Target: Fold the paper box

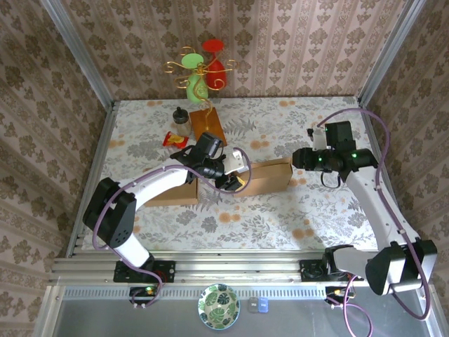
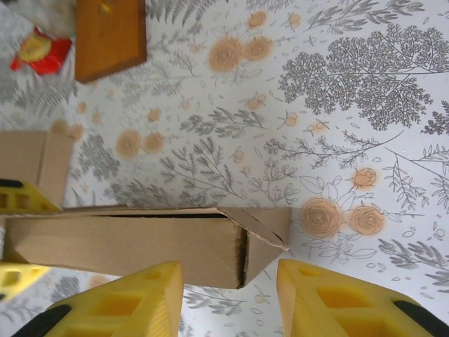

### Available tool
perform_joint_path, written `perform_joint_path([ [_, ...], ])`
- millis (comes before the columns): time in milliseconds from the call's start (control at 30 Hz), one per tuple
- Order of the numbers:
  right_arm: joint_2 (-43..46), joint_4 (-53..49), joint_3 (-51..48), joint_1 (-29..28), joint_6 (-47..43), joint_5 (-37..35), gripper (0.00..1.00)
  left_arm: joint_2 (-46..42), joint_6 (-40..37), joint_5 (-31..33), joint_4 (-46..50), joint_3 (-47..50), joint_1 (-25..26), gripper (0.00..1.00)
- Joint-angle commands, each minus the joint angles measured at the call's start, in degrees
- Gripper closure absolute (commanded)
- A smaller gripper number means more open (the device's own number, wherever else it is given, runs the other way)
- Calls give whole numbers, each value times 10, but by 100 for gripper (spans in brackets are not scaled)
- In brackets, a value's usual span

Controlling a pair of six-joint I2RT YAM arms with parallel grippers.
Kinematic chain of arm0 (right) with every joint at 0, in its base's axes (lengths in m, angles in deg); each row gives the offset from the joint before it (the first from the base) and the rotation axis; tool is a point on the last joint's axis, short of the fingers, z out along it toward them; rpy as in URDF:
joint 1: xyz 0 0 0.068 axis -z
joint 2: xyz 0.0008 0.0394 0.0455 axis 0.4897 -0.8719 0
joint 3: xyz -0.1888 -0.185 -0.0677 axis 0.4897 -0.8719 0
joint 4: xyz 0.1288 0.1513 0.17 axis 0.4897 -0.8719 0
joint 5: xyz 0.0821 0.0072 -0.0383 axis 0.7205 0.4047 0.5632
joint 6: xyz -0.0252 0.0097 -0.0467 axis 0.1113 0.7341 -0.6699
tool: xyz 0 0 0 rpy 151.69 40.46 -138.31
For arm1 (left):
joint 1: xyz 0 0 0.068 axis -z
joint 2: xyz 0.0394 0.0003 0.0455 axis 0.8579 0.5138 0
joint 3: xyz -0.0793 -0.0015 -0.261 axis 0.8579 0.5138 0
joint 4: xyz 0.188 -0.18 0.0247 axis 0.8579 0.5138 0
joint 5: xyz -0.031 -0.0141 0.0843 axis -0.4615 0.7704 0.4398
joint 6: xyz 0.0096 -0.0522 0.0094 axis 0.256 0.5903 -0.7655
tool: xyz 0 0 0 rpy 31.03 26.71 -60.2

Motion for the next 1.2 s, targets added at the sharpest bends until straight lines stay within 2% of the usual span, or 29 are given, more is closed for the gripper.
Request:
perform_joint_path([
  [0, -11, -23, 13, -3, -77, -5, 58, -7, -9, -11, 33, 3, 2, 60],
  [467, -78, -14, 42, -21, -120, -38, 62, -5, -14, -14, 44, -4, 0, 60],
  [833, -88, -16, 48, -24, -116, -34, 75, -5, -12, -13, 44, -5, 0, 60],
  [1167, -83, -25, 43, -34, -114, -66, 84, -4, -9, -13, 44, -5, 0, 61],
])
